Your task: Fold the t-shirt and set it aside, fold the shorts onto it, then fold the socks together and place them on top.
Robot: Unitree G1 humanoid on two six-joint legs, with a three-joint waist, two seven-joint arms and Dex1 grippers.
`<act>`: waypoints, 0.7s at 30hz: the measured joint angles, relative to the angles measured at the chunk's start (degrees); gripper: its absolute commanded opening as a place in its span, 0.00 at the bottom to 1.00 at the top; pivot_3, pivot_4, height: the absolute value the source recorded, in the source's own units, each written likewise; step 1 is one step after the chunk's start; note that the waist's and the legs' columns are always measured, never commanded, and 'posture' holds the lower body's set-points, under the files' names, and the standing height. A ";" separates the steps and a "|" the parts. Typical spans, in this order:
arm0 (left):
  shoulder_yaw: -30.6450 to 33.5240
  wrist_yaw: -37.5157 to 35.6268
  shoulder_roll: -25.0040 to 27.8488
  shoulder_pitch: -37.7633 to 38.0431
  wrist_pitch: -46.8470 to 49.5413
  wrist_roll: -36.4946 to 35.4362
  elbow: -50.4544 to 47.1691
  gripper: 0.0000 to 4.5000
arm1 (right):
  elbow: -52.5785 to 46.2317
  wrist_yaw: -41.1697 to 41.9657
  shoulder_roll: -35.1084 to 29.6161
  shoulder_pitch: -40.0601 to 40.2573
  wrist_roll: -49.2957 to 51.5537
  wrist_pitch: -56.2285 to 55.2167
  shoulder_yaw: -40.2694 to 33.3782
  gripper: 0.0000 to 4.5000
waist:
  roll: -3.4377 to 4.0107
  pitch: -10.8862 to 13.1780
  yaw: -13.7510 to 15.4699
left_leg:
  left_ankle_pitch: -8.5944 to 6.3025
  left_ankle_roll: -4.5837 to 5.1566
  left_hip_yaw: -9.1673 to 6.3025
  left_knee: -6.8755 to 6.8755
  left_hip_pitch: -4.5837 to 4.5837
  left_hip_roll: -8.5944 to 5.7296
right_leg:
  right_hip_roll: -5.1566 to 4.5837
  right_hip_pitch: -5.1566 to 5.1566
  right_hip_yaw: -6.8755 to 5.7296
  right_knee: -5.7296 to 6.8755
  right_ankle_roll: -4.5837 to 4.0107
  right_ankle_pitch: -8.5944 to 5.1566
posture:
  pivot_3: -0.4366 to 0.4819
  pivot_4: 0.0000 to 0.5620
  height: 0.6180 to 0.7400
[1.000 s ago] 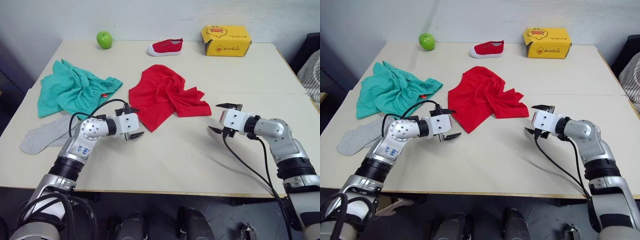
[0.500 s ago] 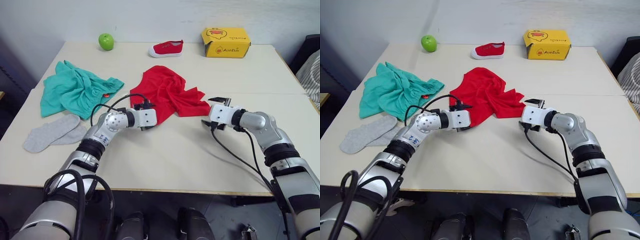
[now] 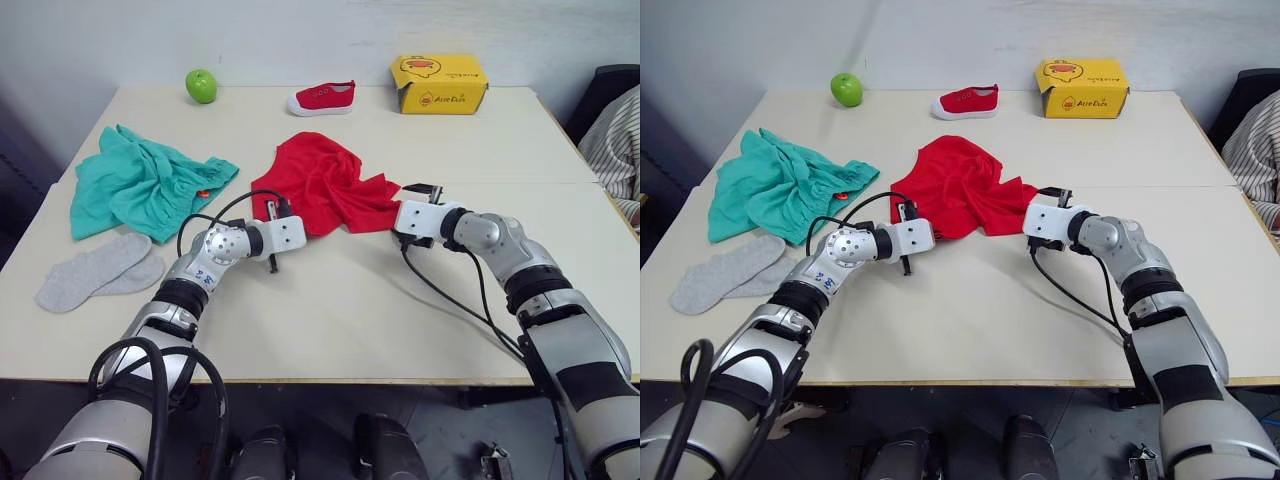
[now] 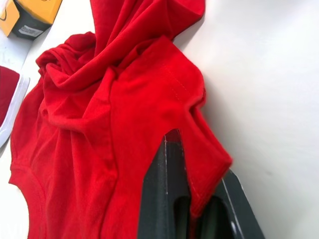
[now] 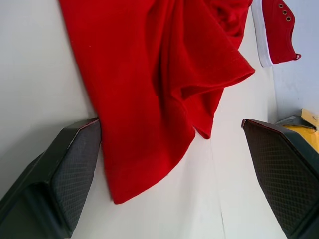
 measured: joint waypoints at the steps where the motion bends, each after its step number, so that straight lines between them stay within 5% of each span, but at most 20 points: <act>1: 0.48 0.00 0.05 0.43 0.05 -0.40 -0.28 0.00 | 0.42 -0.65 0.35 -0.03 -0.32 0.26 0.13 0.72 | 0.00 0.00 -0.01 | 0.00 0.00 0.00 0.00 0.00 0.00 | -0.01 0.00 0.00 0.00 0.00 0.00 | 0.48 0.27 1.00; 10: 3.63 -0.30 1.32 3.65 1.60 -2.62 -3.77 0.00 | 3.41 -3.20 1.16 -0.36 -1.78 1.38 1.90 0.02 | 0.00 0.00 0.08 | 0.00 0.00 -0.04 0.00 -0.09 -0.03 | -0.05 -0.06 -0.03 -0.01 0.00 0.00 | 0.48 0.27 1.00; 16: 5.90 -2.95 1.34 6.10 2.48 -6.10 -6.86 0.00 | 3.63 -2.00 0.46 -0.47 -1.32 0.64 2.03 0.01 | 0.00 0.00 0.08 | 0.00 0.01 -0.06 -0.04 -0.18 -0.06 | -0.07 -0.13 -0.08 -0.05 0.00 0.00 | 0.48 0.27 1.00; 21: 10.67 -14.02 3.71 11.89 5.80 -17.23 -17.08 0.00 | -1.45 8.27 -5.30 3.01 3.44 -3.10 -0.04 0.01 | 0.00 0.02 0.12 | -0.02 0.02 -0.16 -0.12 -0.33 -0.08 | -0.08 -0.20 -0.18 -0.17 0.00 0.00 | 0.48 0.27 1.00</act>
